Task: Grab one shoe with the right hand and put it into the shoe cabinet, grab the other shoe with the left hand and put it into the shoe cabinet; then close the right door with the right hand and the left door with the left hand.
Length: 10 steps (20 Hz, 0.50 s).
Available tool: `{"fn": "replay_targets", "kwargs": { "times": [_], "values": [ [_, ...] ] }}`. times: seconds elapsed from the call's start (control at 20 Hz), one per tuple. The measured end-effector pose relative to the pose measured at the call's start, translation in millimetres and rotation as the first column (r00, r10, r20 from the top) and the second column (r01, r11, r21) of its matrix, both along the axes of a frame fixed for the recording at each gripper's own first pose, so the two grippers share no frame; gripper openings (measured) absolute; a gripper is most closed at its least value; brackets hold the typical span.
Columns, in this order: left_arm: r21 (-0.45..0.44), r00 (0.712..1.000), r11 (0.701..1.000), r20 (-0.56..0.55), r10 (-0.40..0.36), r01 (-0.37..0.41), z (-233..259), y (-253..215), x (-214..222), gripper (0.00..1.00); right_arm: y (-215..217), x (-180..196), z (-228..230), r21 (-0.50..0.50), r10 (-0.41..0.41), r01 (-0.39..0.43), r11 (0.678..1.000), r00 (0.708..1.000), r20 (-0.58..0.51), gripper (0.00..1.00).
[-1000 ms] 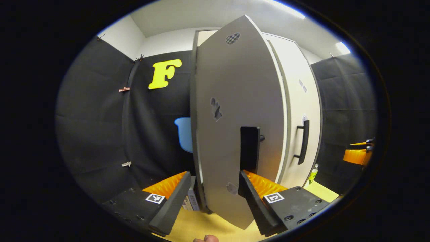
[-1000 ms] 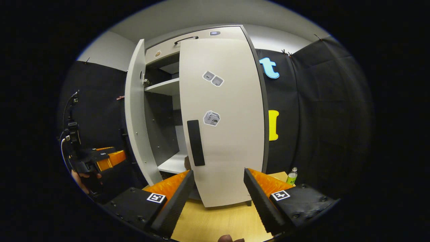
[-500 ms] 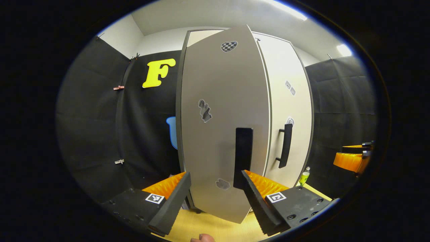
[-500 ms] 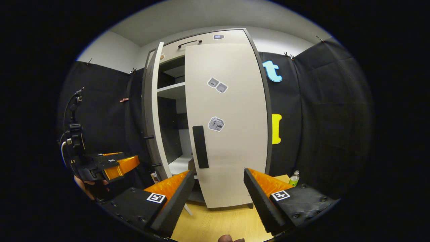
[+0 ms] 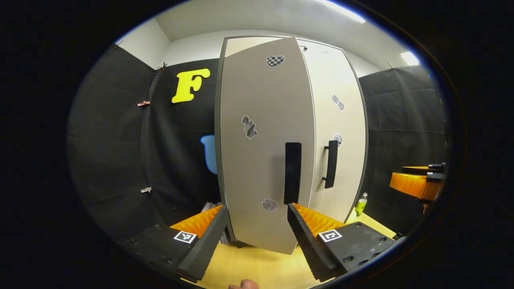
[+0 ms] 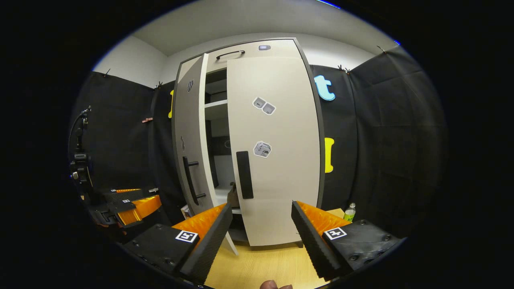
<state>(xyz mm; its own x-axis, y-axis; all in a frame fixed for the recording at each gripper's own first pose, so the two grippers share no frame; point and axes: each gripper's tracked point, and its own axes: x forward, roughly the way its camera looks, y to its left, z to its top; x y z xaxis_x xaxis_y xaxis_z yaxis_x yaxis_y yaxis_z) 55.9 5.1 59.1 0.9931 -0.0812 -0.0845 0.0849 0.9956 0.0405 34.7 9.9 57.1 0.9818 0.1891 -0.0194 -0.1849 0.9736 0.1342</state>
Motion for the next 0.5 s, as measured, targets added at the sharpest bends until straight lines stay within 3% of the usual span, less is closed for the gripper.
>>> {"fn": "replay_targets", "kwargs": {
  "times": [0.5],
  "values": [
    [-0.006,1.0,1.0,0.005,-0.006,0.006,-6,1,-30,0.95,4,-26,-11,-0.018,-0.043,0.043,0.999,0.999,-0.006,0.98]
  ]
}}
